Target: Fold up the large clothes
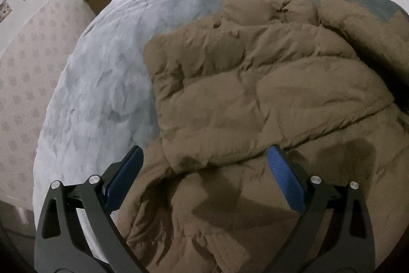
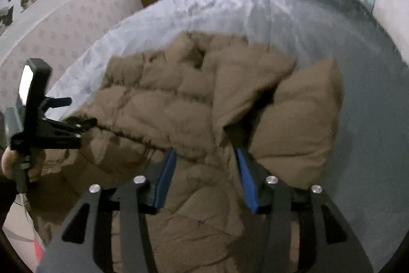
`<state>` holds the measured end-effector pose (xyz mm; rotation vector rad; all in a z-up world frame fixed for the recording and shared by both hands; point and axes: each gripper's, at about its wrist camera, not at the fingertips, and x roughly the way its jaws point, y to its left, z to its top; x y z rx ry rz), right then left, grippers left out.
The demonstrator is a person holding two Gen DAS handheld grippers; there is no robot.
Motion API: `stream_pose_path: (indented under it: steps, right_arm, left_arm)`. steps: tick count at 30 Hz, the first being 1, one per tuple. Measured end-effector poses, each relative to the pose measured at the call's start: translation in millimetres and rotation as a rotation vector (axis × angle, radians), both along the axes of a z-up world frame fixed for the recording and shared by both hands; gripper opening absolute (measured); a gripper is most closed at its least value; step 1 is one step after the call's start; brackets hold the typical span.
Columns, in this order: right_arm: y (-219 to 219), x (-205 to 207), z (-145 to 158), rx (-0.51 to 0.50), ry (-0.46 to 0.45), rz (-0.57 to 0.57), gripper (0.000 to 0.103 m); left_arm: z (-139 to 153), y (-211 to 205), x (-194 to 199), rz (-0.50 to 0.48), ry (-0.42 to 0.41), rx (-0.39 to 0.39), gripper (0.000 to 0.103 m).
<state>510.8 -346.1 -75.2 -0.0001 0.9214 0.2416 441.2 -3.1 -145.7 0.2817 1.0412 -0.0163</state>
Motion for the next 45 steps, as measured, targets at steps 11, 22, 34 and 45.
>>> stream_pose_path:
  steps: [11, 22, 34, 45]
  right_arm:
    - [-74, 67, 26, 0.125, 0.014, -0.177, 0.050]
    - [-1, 112, -16, 0.024, 0.043, -0.105, 0.009]
    - [97, 86, -44, 0.012, 0.155, 0.126, 0.022]
    - [28, 63, 14, 0.002, 0.035, 0.003, 0.048]
  left_arm:
    - [12, -32, 41, -0.036, -0.054, -0.013, 0.097]
    - [-15, 26, 68, 0.056, 0.007, -0.032, 0.091]
    - [-9, 65, 63, 0.128, -0.005, -0.090, 0.091]
    - [16, 24, 68, 0.050, -0.012, -0.143, 0.091]
